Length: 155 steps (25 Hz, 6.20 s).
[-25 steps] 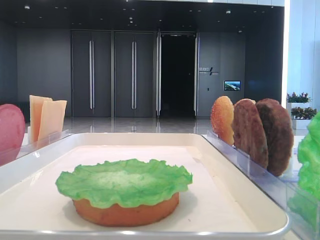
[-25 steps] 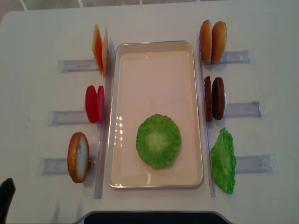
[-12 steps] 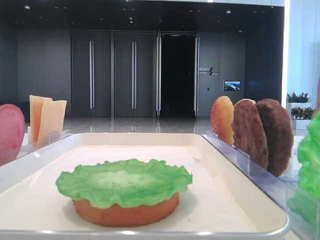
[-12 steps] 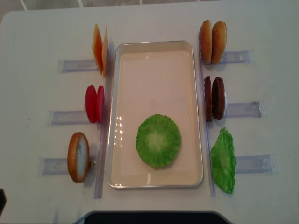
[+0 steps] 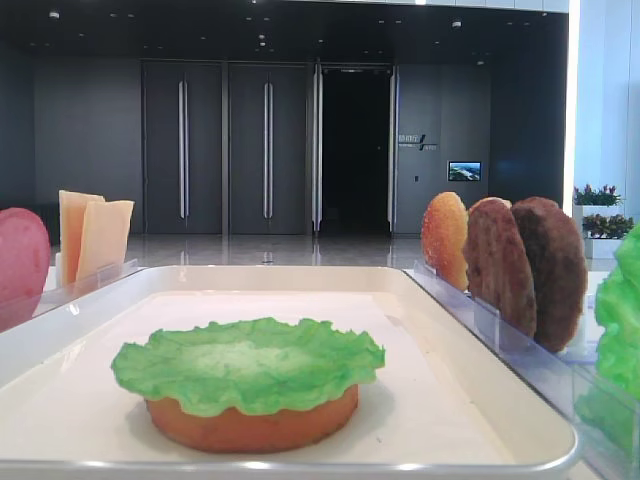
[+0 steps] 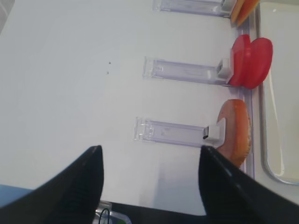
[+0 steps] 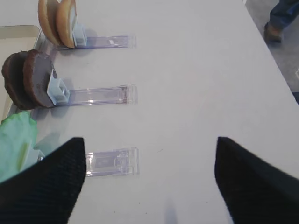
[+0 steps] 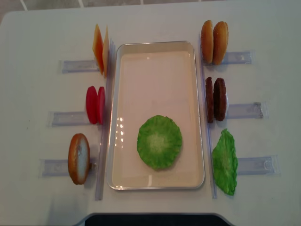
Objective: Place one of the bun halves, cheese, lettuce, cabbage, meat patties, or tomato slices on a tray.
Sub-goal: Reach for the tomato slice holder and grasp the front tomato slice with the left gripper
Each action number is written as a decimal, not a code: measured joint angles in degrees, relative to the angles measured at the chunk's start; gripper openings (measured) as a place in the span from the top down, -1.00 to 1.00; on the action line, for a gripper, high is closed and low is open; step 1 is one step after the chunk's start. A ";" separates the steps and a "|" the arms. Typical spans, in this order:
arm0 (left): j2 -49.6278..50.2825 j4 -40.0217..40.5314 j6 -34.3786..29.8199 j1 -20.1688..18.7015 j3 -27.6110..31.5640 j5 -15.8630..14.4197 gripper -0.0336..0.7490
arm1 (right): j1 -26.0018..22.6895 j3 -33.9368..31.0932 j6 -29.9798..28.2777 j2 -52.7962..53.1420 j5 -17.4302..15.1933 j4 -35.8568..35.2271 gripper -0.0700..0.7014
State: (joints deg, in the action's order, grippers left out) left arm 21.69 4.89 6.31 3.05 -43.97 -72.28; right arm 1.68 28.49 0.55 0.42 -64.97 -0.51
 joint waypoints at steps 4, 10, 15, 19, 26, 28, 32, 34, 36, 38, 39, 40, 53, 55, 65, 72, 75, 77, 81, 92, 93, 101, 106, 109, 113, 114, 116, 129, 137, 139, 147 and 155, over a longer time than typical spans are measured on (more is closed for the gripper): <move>8.30 1.81 2.19 0.00 -2.60 0.00 -0.33 | 0.00 0.00 0.00 0.00 0.00 0.00 -0.65; 22.46 2.71 3.52 0.00 -6.11 0.10 -0.33 | 0.00 0.00 0.00 0.00 0.00 0.05 -0.65; 33.22 3.84 4.80 0.00 -9.82 0.49 -0.33 | 0.00 0.00 0.00 0.00 0.00 0.01 -0.65; 40.58 3.97 5.33 0.00 -13.80 1.01 -0.33 | 0.00 0.00 0.00 0.00 0.00 0.01 -0.65; 50.66 3.97 5.95 0.00 -18.60 1.77 -0.33 | 0.00 0.00 0.00 0.00 0.00 0.06 -0.65; 52.48 3.97 6.02 0.00 -18.81 1.98 -0.33 | 0.00 0.00 0.00 0.00 0.00 0.06 -0.65; 54.15 3.98 6.14 0.00 -18.82 2.47 -0.33 | 0.00 0.00 0.00 0.00 0.00 0.06 -0.65; 54.16 4.10 6.19 0.00 -18.82 2.60 -0.33 | 0.00 0.00 0.00 0.00 0.00 0.06 -0.65; 54.16 4.18 6.20 0.00 -18.82 2.60 -0.33 | 0.00 0.00 0.00 0.00 0.00 0.06 -0.65; 54.16 4.22 6.40 0.00 -18.82 2.60 -0.33 | 0.00 0.00 0.00 0.00 0.00 0.06 -0.65; 54.16 4.34 6.64 0.00 -18.87 2.60 -0.33 | 0.00 0.00 0.00 0.00 0.00 0.06 -0.65; 54.16 4.55 7.04 0.00 -18.87 2.55 -0.33 | 0.00 0.00 0.00 0.00 0.00 0.06 -0.65; 54.16 4.96 9.52 -2.31 -18.87 2.32 -0.33 | 0.00 0.00 0.00 0.00 0.00 0.06 -0.65; 54.16 5.30 11.13 -4.78 -18.87 2.32 -0.33 | 0.00 0.00 0.00 0.00 0.00 0.06 -0.65; 54.16 4.85 21.97 -15.68 -18.87 4.67 -0.33 | 0.00 0.00 0.00 0.00 0.00 0.06 -0.65; 56.39 4.77 28.34 -23.23 -18.87 6.02 -0.33 | 0.00 0.00 0.00 0.00 0.00 0.06 -0.65; 59.56 4.77 30.41 -25.51 -18.95 6.88 -0.33 | 0.00 0.00 0.00 0.00 0.00 0.06 -0.65; 61.63 4.72 31.38 -26.35 -19.63 7.79 -0.33 | 0.00 0.00 0.00 0.00 0.00 0.06 -0.65; 65.73 3.24 32.45 -26.86 -22.87 8.78 -0.33 | 0.00 0.00 0.00 0.00 0.00 0.06 -0.65; 72.73 1.30 32.58 -26.88 -27.04 9.34 -0.33 | 0.00 0.00 0.00 0.00 0.00 0.06 -0.65; 72.99 1.23 32.58 -26.88 -27.18 9.49 -0.33 | 0.00 0.00 0.00 0.00 0.00 0.06 -0.65; 75.47 1.18 32.58 -28.21 -30.08 8.93 -0.33 | 0.00 0.00 0.00 0.00 0.00 0.06 -0.65; 76.28 1.32 32.58 -28.34 -30.47 8.15 -0.33 | 0.00 0.00 0.00 0.00 0.00 0.06 -0.65; 76.28 2.81 33.15 -28.34 -30.86 6.75 -0.33 | 0.00 0.00 0.00 0.00 0.00 0.06 -0.65; 76.28 3.10 33.41 -28.34 -30.86 6.46 -0.33 | 0.00 0.00 0.00 0.00 0.00 0.06 -0.65; 76.28 3.10 33.45 -28.34 -30.86 6.66 -0.33 | 0.00 0.00 0.00 0.00 0.00 0.06 -0.65; 76.28 3.10 33.45 -28.34 -30.86 7.43 -0.33 | 0.00 0.00 0.00 0.00 0.00 0.06 -0.65; 79.17 2.19 32.10 -28.34 -30.86 8.74 -0.33 | 0.00 0.00 0.00 0.00 0.00 0.06 -0.65; 80.70 2.19 30.95 -28.34 -30.86 9.03 -0.33 | 0.00 0.00 0.00 0.00 0.00 0.06 -0.65; 80.86 2.15 30.79 -28.34 -30.86 9.23 -0.33 | 0.00 0.00 0.00 0.00 0.00 0.06 -0.65; 80.90 2.15 29.65 -28.34 -30.86 10.72 -0.32 | 0.00 0.00 0.00 0.00 0.00 0.06 -0.65; 80.90 1.51 28.96 -28.34 -30.86 10.76 -0.32 | 0.00 0.00 0.00 0.00 0.00 0.06 -0.65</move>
State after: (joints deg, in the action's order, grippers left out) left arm 102.60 6.40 35.27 -25.30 -74.83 -61.51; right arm 1.68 28.49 0.55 0.42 -64.97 -0.44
